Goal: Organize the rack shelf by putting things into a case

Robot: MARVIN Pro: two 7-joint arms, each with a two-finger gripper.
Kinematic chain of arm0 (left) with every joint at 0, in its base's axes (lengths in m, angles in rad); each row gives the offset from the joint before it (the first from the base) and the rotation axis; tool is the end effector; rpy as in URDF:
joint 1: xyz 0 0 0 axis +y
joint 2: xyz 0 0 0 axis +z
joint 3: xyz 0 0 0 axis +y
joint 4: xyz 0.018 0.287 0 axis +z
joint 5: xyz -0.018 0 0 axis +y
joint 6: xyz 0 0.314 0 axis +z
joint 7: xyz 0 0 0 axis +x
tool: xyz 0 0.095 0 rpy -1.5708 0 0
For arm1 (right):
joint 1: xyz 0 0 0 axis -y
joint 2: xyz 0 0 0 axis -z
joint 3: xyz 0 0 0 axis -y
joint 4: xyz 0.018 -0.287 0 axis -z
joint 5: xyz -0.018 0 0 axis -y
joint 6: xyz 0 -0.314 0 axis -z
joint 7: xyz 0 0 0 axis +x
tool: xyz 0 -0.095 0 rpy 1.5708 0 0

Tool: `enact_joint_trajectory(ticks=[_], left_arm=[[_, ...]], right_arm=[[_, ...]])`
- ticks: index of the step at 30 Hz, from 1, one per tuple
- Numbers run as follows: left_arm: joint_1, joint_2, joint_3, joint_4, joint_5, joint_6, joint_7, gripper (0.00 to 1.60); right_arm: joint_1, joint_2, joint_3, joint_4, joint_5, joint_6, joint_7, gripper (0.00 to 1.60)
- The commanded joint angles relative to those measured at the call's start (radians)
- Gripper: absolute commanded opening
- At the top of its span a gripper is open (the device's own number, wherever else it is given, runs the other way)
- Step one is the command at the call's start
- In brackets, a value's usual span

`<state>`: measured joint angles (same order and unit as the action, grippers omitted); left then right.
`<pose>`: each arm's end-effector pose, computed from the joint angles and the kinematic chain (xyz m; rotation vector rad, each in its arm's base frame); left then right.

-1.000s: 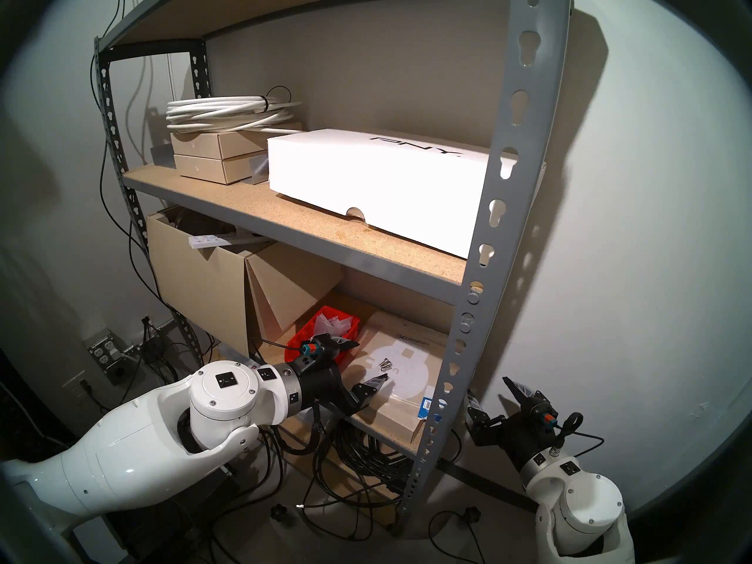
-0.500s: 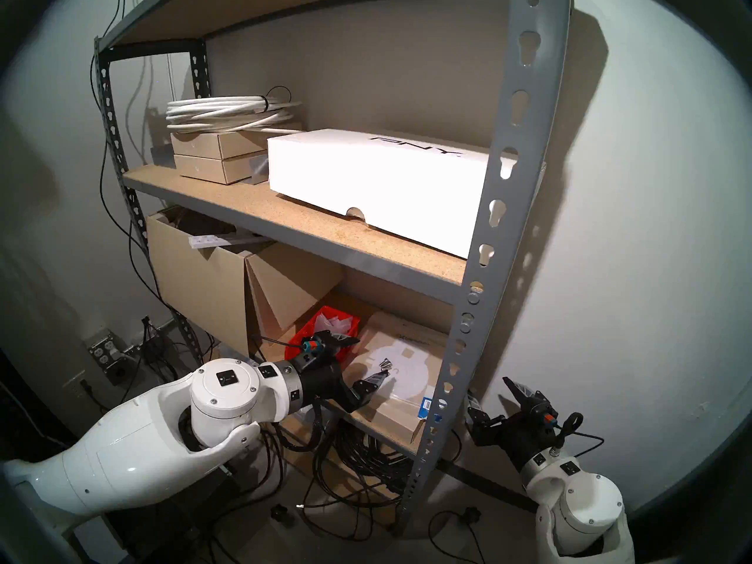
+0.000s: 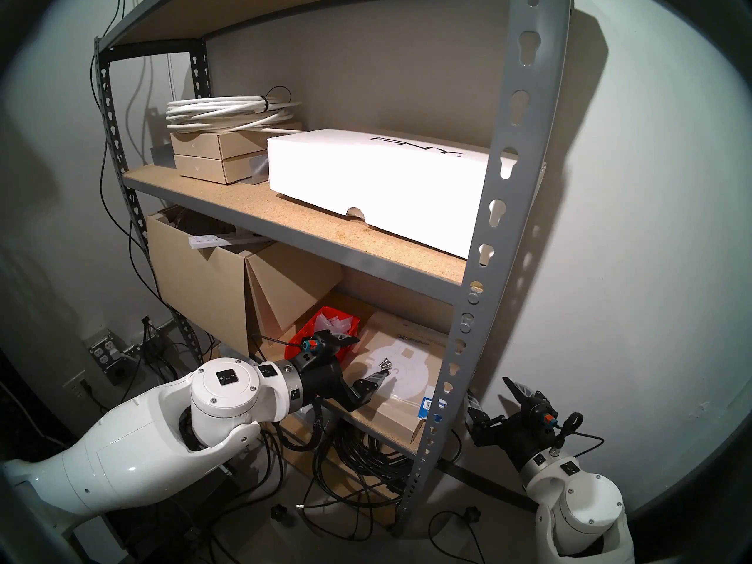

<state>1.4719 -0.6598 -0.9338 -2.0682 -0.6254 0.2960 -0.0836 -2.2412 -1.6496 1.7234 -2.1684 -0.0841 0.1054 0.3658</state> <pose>0.3262 -0.0545 -0.2437 2.0517 -1.0359 1.5030 0.2344 -0.0164 -0.2971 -2.3598 -0.2778 -1.9158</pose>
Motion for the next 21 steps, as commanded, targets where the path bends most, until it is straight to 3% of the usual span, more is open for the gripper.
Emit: enact_joint_trajectory(ticks=[1, 10, 11, 12, 13, 16, 21], left_arm=[[-0.029, 0.002, 0.019, -0.005, 0.051, -0.004, -0.016, 1.60], [-0.066, -0.023, 0.053, 0.032, 0.092, 0.002, -0.037, 1.54], [-0.074, -0.027, 0.059, 0.039, 0.099, 0.006, -0.042, 1.46], [-0.077, -0.029, 0.062, 0.042, 0.102, 0.007, -0.044, 1.14], [-0.084, -0.029, 0.069, 0.046, 0.117, 0.005, -0.049, 1.10], [-0.091, -0.036, 0.075, 0.057, 0.120, 0.008, -0.053, 1.27], [-0.113, -0.045, 0.089, 0.080, 0.128, 0.015, -0.083, 1.24]], right_arm=[[0.006, 0.001, 0.001, -0.021, 0.000, -0.004, -0.001, 1.60], [0.006, 0.000, 0.001, -0.021, -0.001, -0.004, 0.000, 1.60], [0.006, 0.000, 0.001, -0.021, -0.001, -0.004, 0.000, 1.60], [0.006, 0.000, 0.001, -0.021, -0.001, -0.004, 0.000, 1.60], [0.006, 0.000, 0.002, -0.021, -0.001, -0.004, 0.000, 1.60], [0.006, 0.000, 0.002, -0.021, -0.001, -0.004, 0.001, 1.60], [0.006, -0.001, 0.002, -0.021, -0.001, -0.004, 0.001, 1.60]])
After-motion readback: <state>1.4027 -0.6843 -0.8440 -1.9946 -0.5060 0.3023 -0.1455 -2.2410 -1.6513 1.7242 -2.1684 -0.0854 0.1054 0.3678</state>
